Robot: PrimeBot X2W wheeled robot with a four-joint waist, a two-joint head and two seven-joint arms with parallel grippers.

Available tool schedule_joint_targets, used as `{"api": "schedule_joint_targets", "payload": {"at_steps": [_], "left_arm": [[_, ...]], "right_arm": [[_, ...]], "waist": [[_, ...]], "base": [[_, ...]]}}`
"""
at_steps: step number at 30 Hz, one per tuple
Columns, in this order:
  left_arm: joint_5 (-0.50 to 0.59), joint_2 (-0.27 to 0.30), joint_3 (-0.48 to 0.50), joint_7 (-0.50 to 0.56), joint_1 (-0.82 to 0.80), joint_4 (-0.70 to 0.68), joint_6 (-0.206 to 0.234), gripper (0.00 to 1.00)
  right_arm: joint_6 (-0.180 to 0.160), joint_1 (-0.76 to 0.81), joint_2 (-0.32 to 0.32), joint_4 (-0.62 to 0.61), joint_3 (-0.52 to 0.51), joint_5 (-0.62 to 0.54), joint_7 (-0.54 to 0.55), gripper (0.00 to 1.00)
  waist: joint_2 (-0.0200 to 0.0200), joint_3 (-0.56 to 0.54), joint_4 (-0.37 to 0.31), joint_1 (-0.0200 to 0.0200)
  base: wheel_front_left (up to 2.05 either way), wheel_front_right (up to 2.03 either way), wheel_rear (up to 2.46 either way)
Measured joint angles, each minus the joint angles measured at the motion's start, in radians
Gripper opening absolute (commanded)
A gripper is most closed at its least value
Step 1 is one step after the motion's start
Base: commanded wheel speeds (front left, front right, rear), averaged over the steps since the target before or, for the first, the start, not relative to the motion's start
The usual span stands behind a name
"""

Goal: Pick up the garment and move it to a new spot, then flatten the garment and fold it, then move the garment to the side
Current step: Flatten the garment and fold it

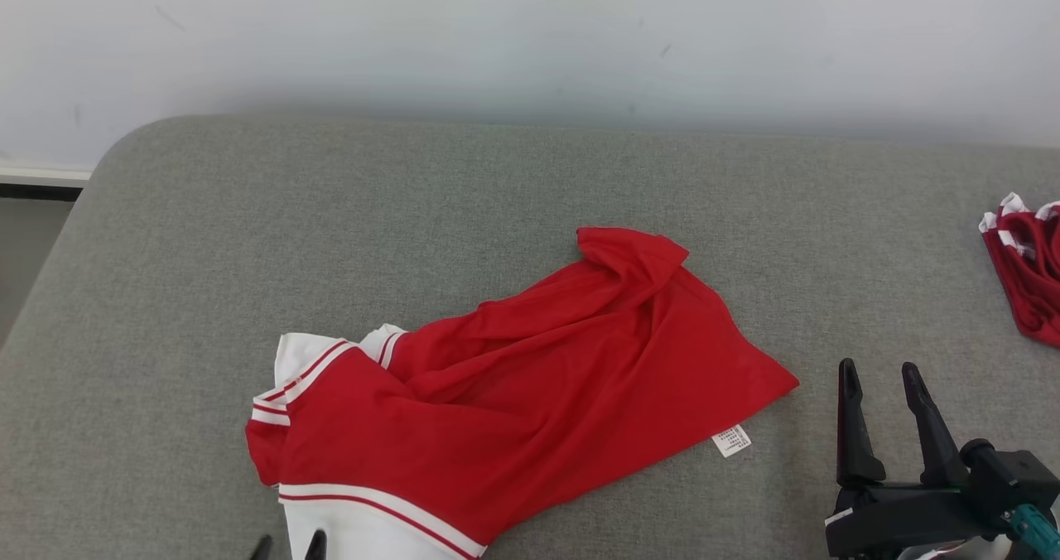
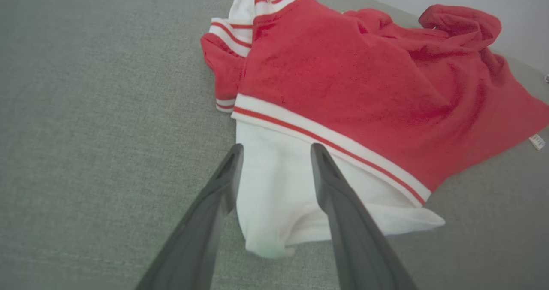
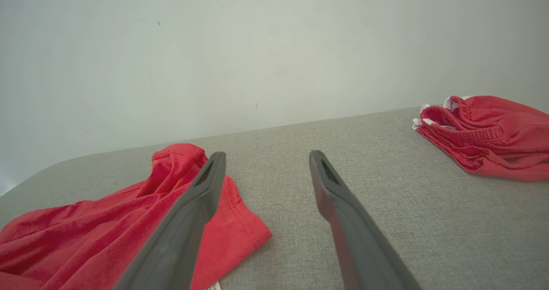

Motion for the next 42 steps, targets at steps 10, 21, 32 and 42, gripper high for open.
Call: {"api": "schedule_joint_targets", "payload": {"at_steps": [10,21,32,42], "left_arm": [[0.26,-0.135,0.287,0.0,0.061,-0.103,-0.042,1.0],[0.513,-0.329,0.532,0.0,0.082,-0.144,-0.125,1.0],[0.628,-0.345,0.631,0.0,-0.006,-0.042,-0.253,1.0],[0.551,-0.172,0.634,0.194,-0.27,0.087,-0.325,1.0]], "right_arm": [[0.0,0.008,0.001,0.002,0.003,0.0,0.0,1.0],[0.0,0.017,-0.002,0.013,0.018,0.0,0.0,1.0],[0.0,0.017,-0.003,0.011,0.024,0.002,0.0,1.0],[0.0,-0.005,-0.002,0.02,0.037,0.009,0.0,1.0]], "waist": [[-0.0001,-0.015,-0.023,0.0001],[0.0,-0.036,-0.064,0.0001],[-0.0001,-0.033,-0.095,0.0001],[0.0,0.007,-0.133,0.0002]], "base": [[0.0,0.0,0.0],[0.0,0.0,0.0],[0.0,0.0,0.0],[0.0,0.0,0.0]]}}
